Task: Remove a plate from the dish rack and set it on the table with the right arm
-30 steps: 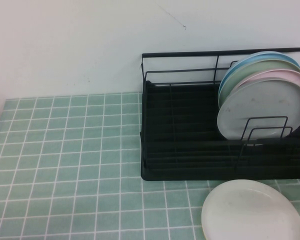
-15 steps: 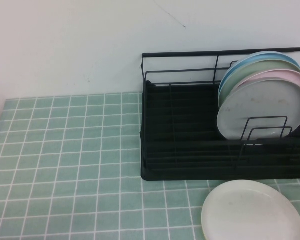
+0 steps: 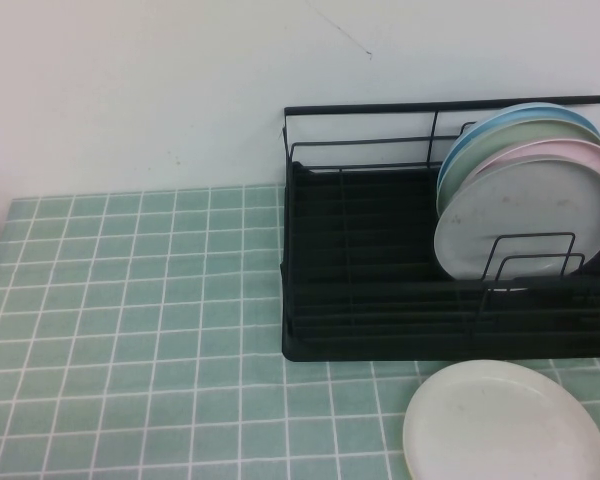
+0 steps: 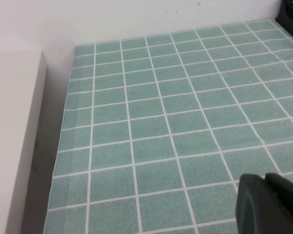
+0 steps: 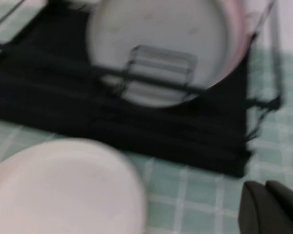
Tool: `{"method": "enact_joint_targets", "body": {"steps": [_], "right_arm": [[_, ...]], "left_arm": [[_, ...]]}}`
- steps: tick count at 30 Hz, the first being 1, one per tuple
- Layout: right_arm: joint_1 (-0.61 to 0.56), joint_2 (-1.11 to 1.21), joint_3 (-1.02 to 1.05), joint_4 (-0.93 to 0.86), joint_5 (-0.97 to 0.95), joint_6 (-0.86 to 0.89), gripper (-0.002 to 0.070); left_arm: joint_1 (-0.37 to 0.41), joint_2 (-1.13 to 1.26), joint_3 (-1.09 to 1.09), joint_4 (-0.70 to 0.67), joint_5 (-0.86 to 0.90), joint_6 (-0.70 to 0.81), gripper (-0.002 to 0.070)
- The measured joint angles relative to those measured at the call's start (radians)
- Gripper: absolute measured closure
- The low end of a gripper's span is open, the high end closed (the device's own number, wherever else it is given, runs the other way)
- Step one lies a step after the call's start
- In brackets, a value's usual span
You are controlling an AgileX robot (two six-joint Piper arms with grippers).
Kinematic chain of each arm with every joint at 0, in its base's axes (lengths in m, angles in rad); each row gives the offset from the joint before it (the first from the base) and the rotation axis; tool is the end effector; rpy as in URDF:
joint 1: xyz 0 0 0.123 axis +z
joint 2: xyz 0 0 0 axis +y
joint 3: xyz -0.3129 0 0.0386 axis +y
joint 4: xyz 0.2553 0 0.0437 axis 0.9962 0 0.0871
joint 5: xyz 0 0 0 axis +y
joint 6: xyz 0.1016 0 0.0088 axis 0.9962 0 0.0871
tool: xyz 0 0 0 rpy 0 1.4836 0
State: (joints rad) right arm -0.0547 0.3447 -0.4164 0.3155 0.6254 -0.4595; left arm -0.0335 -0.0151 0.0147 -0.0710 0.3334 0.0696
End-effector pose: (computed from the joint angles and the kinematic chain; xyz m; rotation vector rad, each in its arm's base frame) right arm 0.0616 0.0152 0.2839 -0.2618 1.9885 0.0205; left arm 0.0406 -0.0037 0.1759 0.0491 1.8153 -0.0431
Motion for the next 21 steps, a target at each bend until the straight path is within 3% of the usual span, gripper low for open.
{"method": "enact_joint_targets", "body": {"steps": [6, 10, 21], "right_arm": [[-0.014, -0.155, 0.283, -0.126, -0.421, 0.002, 0.0676], [-0.019, -0.280, 0.425, -0.135, -0.576, 0.002, 0.0676], [-0.030, -0.356, 0.443, -0.127, -0.299, 0.015, 0.0676]], "left_arm": [[0.000, 0.000, 0.000, 0.000, 0.000, 0.000, 0.0678], [0.000, 0.000, 0.000, 0.000, 0.000, 0.000, 0.0678], [0.000, 0.000, 0.000, 0.000, 0.000, 0.000, 0.0678]]}}
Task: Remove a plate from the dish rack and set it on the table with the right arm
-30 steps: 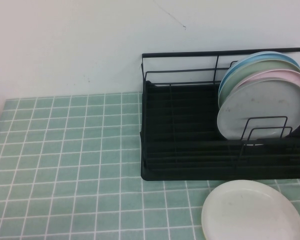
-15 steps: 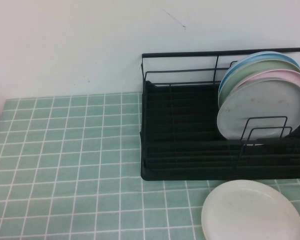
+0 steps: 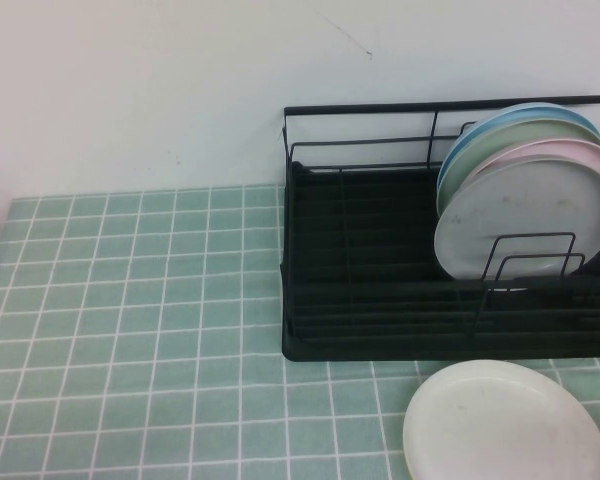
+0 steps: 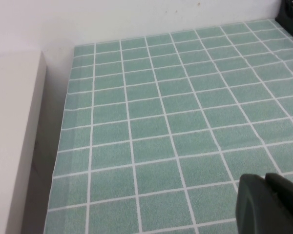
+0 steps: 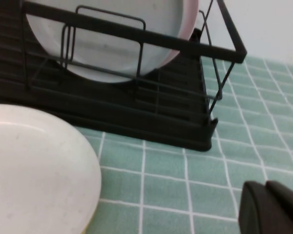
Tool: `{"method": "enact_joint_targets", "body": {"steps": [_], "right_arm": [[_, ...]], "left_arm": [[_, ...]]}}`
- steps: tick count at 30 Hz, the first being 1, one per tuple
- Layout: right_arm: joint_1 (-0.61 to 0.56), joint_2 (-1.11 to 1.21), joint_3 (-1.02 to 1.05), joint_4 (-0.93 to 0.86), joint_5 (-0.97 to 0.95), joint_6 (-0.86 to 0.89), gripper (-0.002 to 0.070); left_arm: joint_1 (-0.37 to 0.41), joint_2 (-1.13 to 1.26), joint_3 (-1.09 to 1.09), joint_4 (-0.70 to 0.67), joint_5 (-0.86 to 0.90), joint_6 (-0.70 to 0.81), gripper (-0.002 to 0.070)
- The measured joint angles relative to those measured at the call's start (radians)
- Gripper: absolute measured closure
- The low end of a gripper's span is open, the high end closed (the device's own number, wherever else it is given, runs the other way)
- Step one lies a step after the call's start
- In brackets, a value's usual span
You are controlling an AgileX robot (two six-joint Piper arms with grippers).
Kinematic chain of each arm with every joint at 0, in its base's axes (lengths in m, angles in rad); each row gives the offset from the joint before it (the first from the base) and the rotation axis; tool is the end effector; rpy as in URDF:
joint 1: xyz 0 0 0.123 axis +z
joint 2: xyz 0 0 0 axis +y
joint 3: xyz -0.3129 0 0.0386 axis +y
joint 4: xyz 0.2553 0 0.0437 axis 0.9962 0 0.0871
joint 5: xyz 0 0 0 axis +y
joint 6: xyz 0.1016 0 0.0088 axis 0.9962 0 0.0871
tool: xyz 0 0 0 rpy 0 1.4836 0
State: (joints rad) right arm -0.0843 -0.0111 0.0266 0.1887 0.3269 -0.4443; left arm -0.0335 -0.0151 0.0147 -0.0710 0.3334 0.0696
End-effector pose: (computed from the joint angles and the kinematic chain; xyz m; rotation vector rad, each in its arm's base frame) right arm 0.0416 0.0027 0.1726 -0.2074 1.8125 -0.1923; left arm 0.0406 -0.0037 0.1759 0.0491 1.8153 -0.0431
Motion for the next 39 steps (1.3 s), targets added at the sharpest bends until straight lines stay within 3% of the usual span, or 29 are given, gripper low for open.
{"method": "enact_joint_targets", "body": {"steps": [39], "right_arm": [[0.000, 0.000, -0.004, -0.002, 0.026, 0.049, 0.0676]], "left_arm": [[0.000, 0.000, 0.000, 0.000, 0.000, 0.000, 0.0678]]}}
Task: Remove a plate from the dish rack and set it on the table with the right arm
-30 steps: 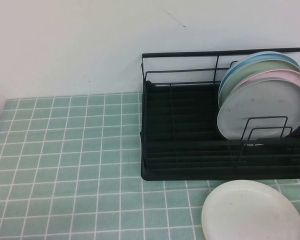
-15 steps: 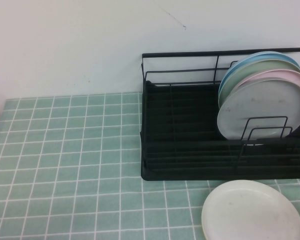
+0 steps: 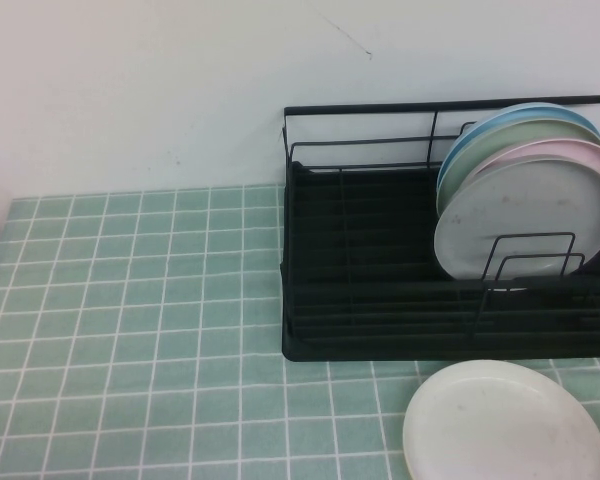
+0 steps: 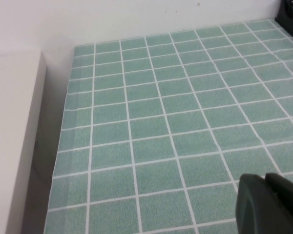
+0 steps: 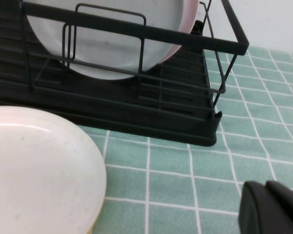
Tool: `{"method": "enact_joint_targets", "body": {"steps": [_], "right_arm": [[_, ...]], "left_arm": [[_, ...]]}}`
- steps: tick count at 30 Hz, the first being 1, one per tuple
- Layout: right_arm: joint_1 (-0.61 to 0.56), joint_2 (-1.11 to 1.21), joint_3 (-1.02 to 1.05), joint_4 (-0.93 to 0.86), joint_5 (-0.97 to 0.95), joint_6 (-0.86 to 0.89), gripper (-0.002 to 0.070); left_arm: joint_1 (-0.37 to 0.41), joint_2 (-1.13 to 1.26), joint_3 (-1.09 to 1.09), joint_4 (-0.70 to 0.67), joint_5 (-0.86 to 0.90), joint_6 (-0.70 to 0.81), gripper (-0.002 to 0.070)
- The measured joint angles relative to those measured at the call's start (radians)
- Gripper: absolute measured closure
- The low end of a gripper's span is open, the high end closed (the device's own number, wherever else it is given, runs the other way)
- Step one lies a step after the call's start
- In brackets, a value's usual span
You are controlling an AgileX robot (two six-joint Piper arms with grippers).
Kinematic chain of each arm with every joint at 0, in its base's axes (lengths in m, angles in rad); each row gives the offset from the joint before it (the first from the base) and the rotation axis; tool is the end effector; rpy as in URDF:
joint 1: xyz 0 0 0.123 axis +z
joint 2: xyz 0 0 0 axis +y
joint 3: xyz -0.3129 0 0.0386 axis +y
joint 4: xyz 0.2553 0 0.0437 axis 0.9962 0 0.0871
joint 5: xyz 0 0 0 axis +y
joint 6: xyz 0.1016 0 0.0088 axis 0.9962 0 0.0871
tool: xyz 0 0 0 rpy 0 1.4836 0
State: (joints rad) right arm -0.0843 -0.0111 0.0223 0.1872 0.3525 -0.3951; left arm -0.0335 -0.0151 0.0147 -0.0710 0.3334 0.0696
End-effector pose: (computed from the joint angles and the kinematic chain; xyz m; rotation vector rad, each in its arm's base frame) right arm 0.0409 0.0031 0.1717 -0.1692 1.8360 -0.1532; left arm 0.0406 -0.0037 0.1759 0.0491 1.8153 -0.0431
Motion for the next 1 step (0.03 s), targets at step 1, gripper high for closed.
{"method": "enact_joint_targets", "body": {"steps": [1], "right_arm": [[0.000, 0.000, 0.000, 0.000, 0.000, 0.000, 0.0676]], "left_arm": [[0.000, 0.000, 0.000, 0.000, 0.000, 0.000, 0.0678]]}}
